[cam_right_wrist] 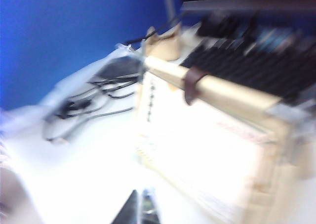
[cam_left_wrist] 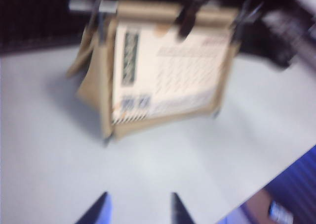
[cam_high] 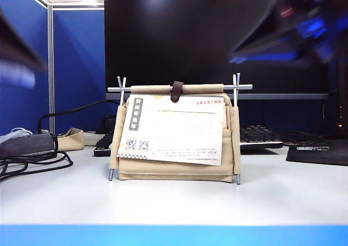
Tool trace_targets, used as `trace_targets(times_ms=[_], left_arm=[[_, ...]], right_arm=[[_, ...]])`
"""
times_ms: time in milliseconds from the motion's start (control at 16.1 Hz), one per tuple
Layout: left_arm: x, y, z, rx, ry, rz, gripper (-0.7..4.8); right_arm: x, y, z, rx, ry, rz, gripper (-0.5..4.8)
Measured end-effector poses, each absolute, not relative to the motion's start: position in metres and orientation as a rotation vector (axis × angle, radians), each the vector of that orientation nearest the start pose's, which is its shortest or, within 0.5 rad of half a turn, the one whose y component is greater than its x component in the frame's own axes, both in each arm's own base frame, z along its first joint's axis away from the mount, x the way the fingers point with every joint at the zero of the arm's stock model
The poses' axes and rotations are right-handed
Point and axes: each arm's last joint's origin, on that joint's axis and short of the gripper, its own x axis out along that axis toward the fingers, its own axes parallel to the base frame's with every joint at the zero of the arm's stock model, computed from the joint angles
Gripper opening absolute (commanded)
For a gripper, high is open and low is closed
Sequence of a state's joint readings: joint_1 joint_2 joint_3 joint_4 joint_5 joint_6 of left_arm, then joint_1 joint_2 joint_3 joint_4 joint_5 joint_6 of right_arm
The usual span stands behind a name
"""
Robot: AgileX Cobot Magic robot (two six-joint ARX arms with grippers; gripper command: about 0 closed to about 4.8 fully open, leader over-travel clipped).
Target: Turn one page of the calendar.
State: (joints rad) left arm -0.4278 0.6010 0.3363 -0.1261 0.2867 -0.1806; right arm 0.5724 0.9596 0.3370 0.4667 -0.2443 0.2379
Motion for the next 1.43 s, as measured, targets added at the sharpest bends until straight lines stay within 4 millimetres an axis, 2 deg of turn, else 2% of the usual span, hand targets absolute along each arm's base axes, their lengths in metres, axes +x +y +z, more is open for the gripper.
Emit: trace_targets(times_ms=[62,124,310,434,620,682,744,929,1053,1115,1239,1425], left_arm=[[0.132,-0.069,0.205,-0.139,0.494,-0.662,3.88],[0.135,-0.070,0.204,-0.140,0.490,-0.663,4.05],[0.138,-0.072,0.212,-0.164,0.406,-0.669,4.05],[0.139,-0.072,0.214,-0.165,0.376,-0.666,4.05],[0.139,-0.072,0.215,-0.163,0.374,-0.658,4.05],[0.139,-0.072,0.215,-0.163,0.374,-0.659,4.05],[0.139,-0.072,0.214,-0.162,0.375,-0.658,4.05],[0.139,-0.072,0.214,-0.162,0.377,-0.658,4.05],[0.139,-0.072,0.214,-0.161,0.379,-0.657,4.05],[0.139,-0.072,0.214,-0.161,0.380,-0.657,4.05],[0.139,-0.072,0.214,-0.161,0.382,-0.657,4.05],[0.139,-0.072,0.213,-0.160,0.389,-0.656,4.05]], right_arm=[[0.172,0.119,0.206,0.341,0.299,0.787,3.04],[0.181,0.124,0.199,0.493,0.365,0.781,3.67],[0.197,0.140,0.164,0.801,0.605,0.810,3.95],[0.207,0.146,0.153,1.000,0.605,0.794,4.28],[0.217,0.148,0.132,1.325,0.609,0.657,4.31],[0.218,0.149,0.125,1.378,0.645,0.636,4.31],[0.217,0.150,0.122,1.391,0.681,0.634,4.27],[0.202,0.170,0.124,1.268,0.699,0.747,4.20],[0.189,0.184,0.116,1.191,0.756,0.728,4.17],[0.184,0.190,0.115,1.140,0.757,0.742,3.98],[0.188,0.198,0.117,1.060,0.743,0.760,3.60],[0.197,0.206,0.135,0.917,0.717,0.750,3.49]])
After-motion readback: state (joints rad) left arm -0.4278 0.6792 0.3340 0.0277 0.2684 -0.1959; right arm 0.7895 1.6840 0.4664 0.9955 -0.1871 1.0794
